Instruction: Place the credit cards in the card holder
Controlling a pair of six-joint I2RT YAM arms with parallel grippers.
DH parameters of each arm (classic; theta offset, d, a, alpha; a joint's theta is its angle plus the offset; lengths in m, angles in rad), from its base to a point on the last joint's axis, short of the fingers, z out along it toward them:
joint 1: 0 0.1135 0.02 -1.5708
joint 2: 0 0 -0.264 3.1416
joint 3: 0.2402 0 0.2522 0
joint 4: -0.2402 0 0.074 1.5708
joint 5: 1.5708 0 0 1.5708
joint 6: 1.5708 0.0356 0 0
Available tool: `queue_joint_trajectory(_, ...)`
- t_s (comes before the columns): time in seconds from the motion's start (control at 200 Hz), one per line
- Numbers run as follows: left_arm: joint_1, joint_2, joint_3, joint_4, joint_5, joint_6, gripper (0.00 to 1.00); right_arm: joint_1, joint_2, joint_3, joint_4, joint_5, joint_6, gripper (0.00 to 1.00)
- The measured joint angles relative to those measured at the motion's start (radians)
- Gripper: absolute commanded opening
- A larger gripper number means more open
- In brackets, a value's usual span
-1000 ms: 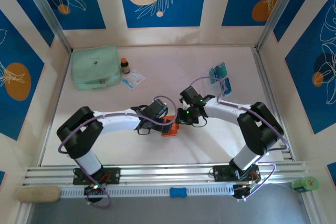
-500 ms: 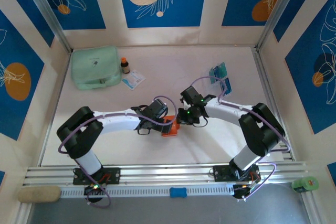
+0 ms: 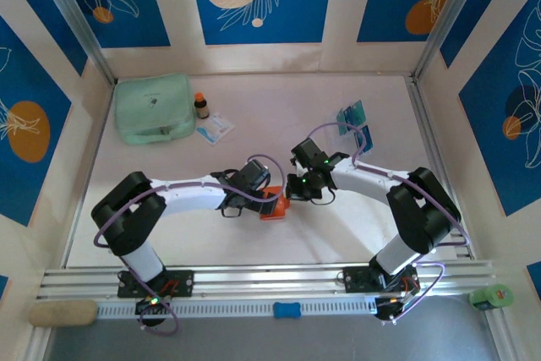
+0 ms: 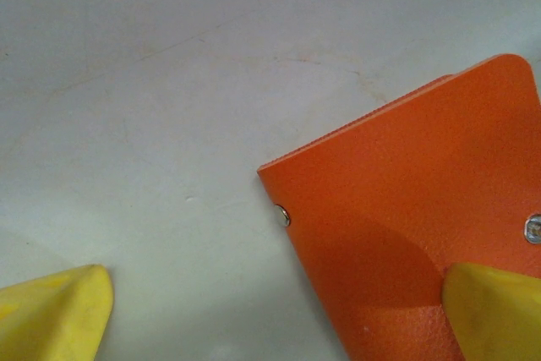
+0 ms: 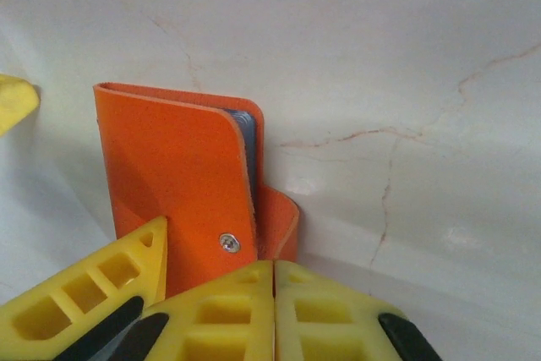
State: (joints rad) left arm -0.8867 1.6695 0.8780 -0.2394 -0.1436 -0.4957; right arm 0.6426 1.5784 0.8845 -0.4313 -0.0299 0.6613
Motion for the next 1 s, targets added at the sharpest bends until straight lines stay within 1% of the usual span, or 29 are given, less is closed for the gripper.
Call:
queue_joint_trajectory(0.03,0.0,0.0,0.0,0.0,0.0,0.0,1.0,-0.001,0.0,0.0,0.0,0.0,-0.002,0.0)
queue_joint_trajectory(0.17,0.0,0.0,0.0,0.0,0.0,0.0,1.0,-0.005,0.0,0.0,0.003,-0.009,-0.003,0.0)
queue_joint_trajectory(0.59,0.0,0.0,-0.007,0.014,-0.001,-0.003,1.0,-0.01,0.013,-0.004,0.072,-0.106,0.021,0.0)
queue_joint_trajectory(1.0,0.0,-0.002,-0.01,0.014,-0.004,-0.003,1.0,0.003,0.053,-0.004,0.109,-0.128,0.042,0.0)
